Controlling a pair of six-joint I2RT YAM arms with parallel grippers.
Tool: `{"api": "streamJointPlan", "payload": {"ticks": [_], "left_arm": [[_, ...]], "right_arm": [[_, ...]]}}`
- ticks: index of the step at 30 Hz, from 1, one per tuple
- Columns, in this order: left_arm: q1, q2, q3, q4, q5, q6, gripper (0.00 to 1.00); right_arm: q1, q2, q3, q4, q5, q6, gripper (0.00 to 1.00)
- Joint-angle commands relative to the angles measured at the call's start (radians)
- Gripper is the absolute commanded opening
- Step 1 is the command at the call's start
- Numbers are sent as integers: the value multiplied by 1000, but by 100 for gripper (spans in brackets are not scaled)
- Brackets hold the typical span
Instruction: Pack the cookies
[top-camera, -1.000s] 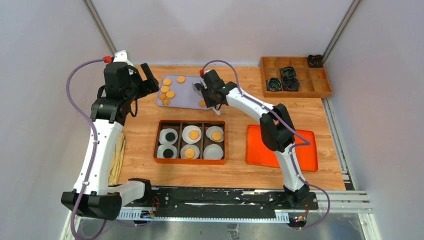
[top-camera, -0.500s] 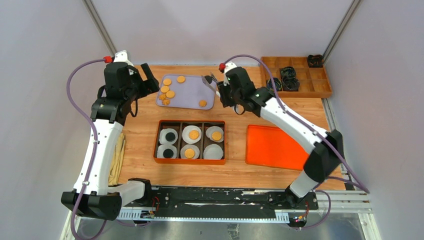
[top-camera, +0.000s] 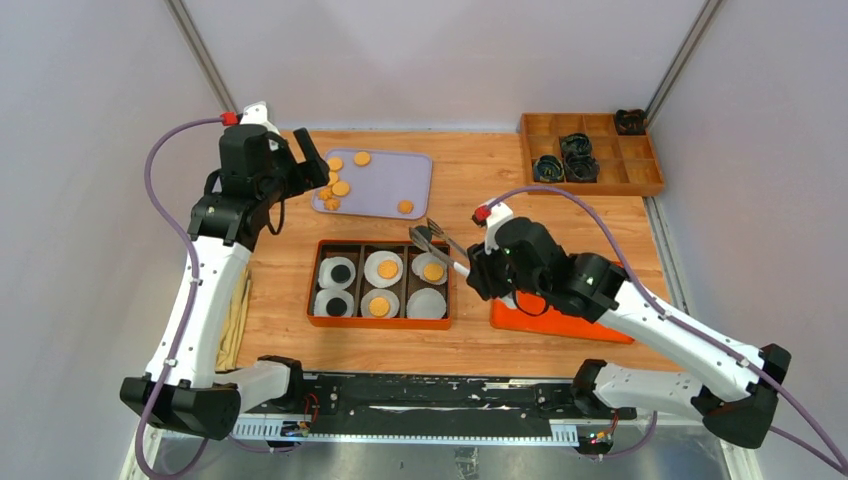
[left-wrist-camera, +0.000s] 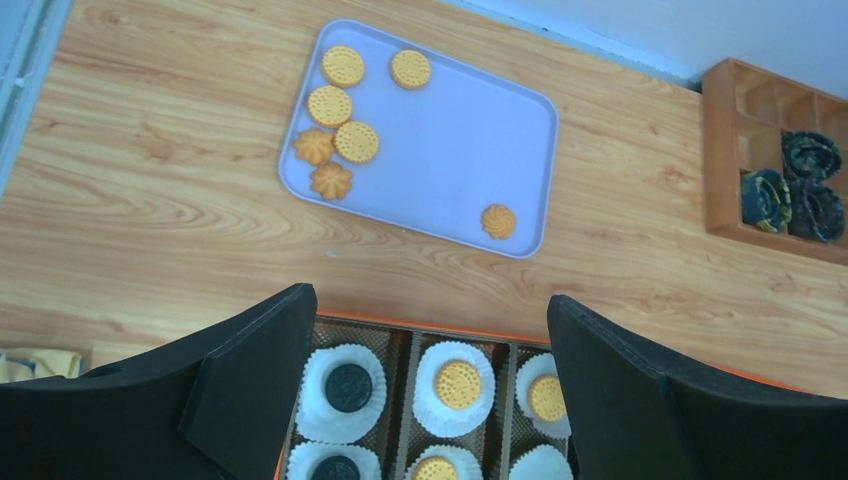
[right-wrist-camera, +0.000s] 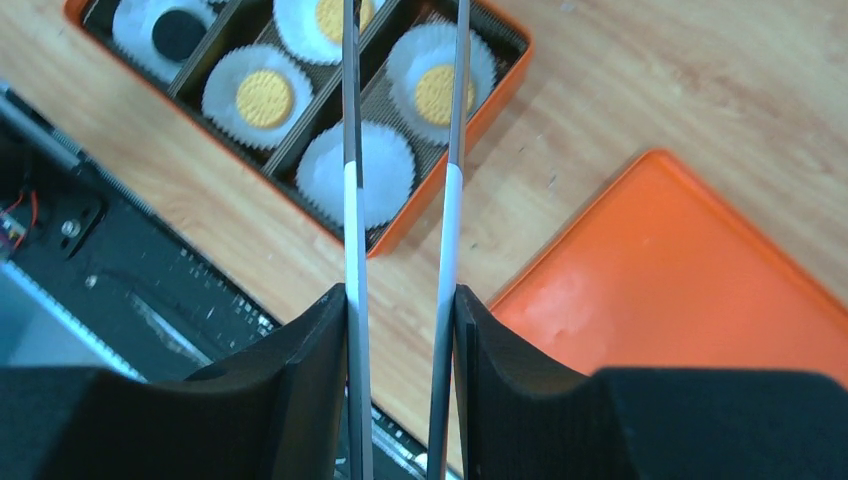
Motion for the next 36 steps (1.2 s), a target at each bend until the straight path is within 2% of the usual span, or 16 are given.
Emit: {"api": "streamJointPlan", "payload": {"ticks": [1,8,19,22,25,28,30,36], "left_arm": [[-38,8,7,20,-13,-10,92],[-52,-21,1,19,-23,-13,92],[-53,-34,-2,19,-18,-14,92],[-53,-34,-2,19,-18,-14,92],[-53,-34,0,19,-20,-9,92],[-53,-39,2,19,-23,-6,92],[-53,-42,5,19,-22,-6,93],[-53,-48,15,14,-8,-6,93]], "right_arm": [[123,-25,-41,-74,46,129,0],[282,32,-34,-219,119,230,0],[356,59,-62,-290,159,304,1],[358,79,-45,-287,167,298,8],[358,101,-31,-281,163,297,21],[361,115,-24,-274,156,296,29],[364,115,-19,-270,157,298,33],[372,98,-5,-268,171,308,37]]}}
